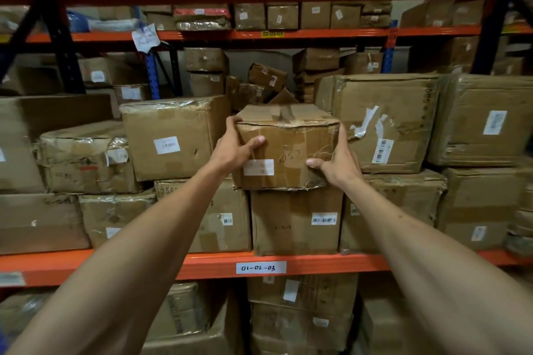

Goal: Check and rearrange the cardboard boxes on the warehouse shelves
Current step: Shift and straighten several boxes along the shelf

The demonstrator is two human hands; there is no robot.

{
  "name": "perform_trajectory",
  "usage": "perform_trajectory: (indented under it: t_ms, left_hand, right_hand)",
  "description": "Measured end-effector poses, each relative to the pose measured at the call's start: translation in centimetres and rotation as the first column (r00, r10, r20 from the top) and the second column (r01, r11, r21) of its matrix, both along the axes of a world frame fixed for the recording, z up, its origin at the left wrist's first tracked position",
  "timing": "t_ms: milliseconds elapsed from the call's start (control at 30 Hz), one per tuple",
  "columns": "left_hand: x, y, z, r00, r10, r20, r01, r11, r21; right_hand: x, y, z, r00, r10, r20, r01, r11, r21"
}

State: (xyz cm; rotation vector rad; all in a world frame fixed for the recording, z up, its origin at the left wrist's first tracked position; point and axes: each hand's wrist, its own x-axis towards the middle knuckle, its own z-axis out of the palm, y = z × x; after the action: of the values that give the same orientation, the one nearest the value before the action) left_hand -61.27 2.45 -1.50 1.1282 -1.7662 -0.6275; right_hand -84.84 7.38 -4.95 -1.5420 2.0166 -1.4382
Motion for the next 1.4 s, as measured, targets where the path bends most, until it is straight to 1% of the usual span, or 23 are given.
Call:
perform_trajectory:
  t_ms: [167, 267, 400, 467, 533, 567, 633, 667, 700, 733, 767, 800, 867, 933, 967, 1033, 1067, 1100, 1167, 1233, 1267, 1333, 1400]
  left_hand:
    - [1.3, 4.9, 0.1, 1.000, 0.023, 0.013, -0.022, 0.999, -0.026]
    - [2.5, 8.6, 0.4, 1.000, 0.027, 0.003, -0.027, 0.999, -0.040]
    - [3.7, 12.8, 0.8, 0.999, 0.037, -0.001, -0.037, 0.998, -0.051]
    - [3.8, 14.0, 0.8, 0.999, 0.042, 0.010, -0.041, 0.998, -0.043]
    - [3.8, 14.4, 0.6, 0.999, 0.050, 0.016, -0.050, 0.998, -0.031]
    - [3.7, 14.5, 0.6, 0.998, 0.054, 0.017, -0.054, 0.998, -0.032]
    - [3.6, 14.2, 0.8, 0.997, 0.071, 0.039, -0.069, 0.996, -0.055]
    - [3.7, 14.1, 1.0, 0.994, 0.083, 0.077, -0.078, 0.994, -0.070]
    - [3.8, 13.7, 1.3, 0.983, 0.101, 0.151, -0.088, 0.992, -0.096]
    - [4.0, 13.3, 1.8, 0.956, 0.127, 0.265, -0.096, 0.987, -0.129]
    - [4.1, 12.9, 2.4, 0.906, 0.151, 0.394, -0.095, 0.983, -0.157]
    - [4.1, 12.5, 3.3, 0.849, 0.158, 0.505, -0.085, 0.983, -0.166]
    - [3.5, 12.1, 5.1, 0.751, 0.117, 0.650, -0.042, 0.991, -0.129]
    - [2.2, 11.7, 6.1, 0.661, 0.079, 0.747, 0.017, 0.993, -0.120]
    - [1.4, 11.5, 6.4, 0.617, 0.051, 0.785, 0.053, 0.993, -0.107]
    - [0.0, 11.4, 6.3, 0.549, -0.030, 0.836, 0.130, 0.990, -0.050]
    - [-0.5, 11.3, 6.2, 0.528, -0.057, 0.847, 0.162, 0.986, -0.034]
    - [-0.8, 11.2, 6.3, 0.528, -0.077, 0.846, 0.185, 0.982, -0.026]
    - [-1.1, 11.3, 7.0, 0.571, -0.113, 0.813, 0.206, 0.978, -0.009]
    - [-0.8, 11.5, 7.7, 0.596, -0.098, 0.797, 0.202, 0.979, -0.032]
    - [-0.4, 11.5, 7.8, 0.612, -0.091, 0.786, 0.199, 0.979, -0.041]
    - [1.1, 11.3, 8.0, 0.690, -0.124, 0.713, 0.214, 0.976, -0.037]
    - [2.6, 11.4, 7.5, 0.795, -0.196, 0.575, 0.256, 0.966, -0.025]
  right_hand:
    - [1.4, 5.1, 0.2, 1.000, -0.004, 0.010, 0.004, 1.000, -0.004]
    - [2.6, 9.0, 0.3, 1.000, -0.011, 0.029, 0.012, 0.999, -0.033]
    - [3.9, 13.6, 0.3, 0.984, -0.051, 0.169, 0.065, 0.995, -0.077]
    - [4.5, 15.3, 0.1, 0.946, -0.051, 0.321, 0.086, 0.991, -0.098]
    - [5.0, 16.4, -0.8, 0.857, -0.069, 0.511, 0.114, 0.992, -0.056]
    - [5.1, 16.5, -1.6, 0.797, -0.079, 0.598, 0.091, 0.996, 0.010]
    - [5.5, 16.4, -3.2, 0.672, -0.039, 0.740, -0.085, 0.988, 0.129]
    - [5.6, 16.0, -4.2, 0.595, 0.003, 0.804, -0.183, 0.974, 0.131]
    - [5.9, 15.4, -5.2, 0.486, 0.051, 0.872, -0.258, 0.962, 0.088]
    - [6.4, 14.8, -6.1, 0.357, 0.099, 0.929, -0.299, 0.954, 0.013]
    - [6.9, 14.2, -7.1, 0.242, 0.143, 0.960, -0.313, 0.948, -0.062]
    - [7.6, 13.7, -7.8, 0.150, 0.196, 0.969, -0.312, 0.939, -0.142]
    - [8.5, 12.3, -9.1, 0.035, 0.309, 0.950, -0.292, 0.913, -0.286]
    - [9.0, 11.1, -9.9, -0.045, 0.415, 0.909, -0.265, 0.872, -0.411]
    - [8.8, 10.4, -10.0, -0.076, 0.443, 0.894, -0.243, 0.861, -0.447]
    - [8.1, 9.4, -9.8, -0.106, 0.460, 0.882, -0.184, 0.862, -0.472]
    - [7.6, 9.0, -9.4, -0.099, 0.457, 0.884, -0.161, 0.869, -0.467]
    - [7.1, 8.7, -8.8, -0.088, 0.454, 0.887, -0.141, 0.875, -0.462]
    - [6.3, 8.1, -7.6, -0.108, 0.463, 0.880, -0.108, 0.874, -0.473]
    - [6.1, 8.3, -6.2, -0.129, 0.501, 0.856, -0.101, 0.852, -0.514]
    - [6.2, 8.6, -5.3, -0.121, 0.516, 0.848, -0.107, 0.843, -0.528]
    - [6.0, 8.3, -3.7, -0.065, 0.524, 0.849, -0.123, 0.840, -0.528]
    - [5.7, 8.5, -1.5, 0.029, 0.525, 0.851, -0.125, 0.846, -0.518]
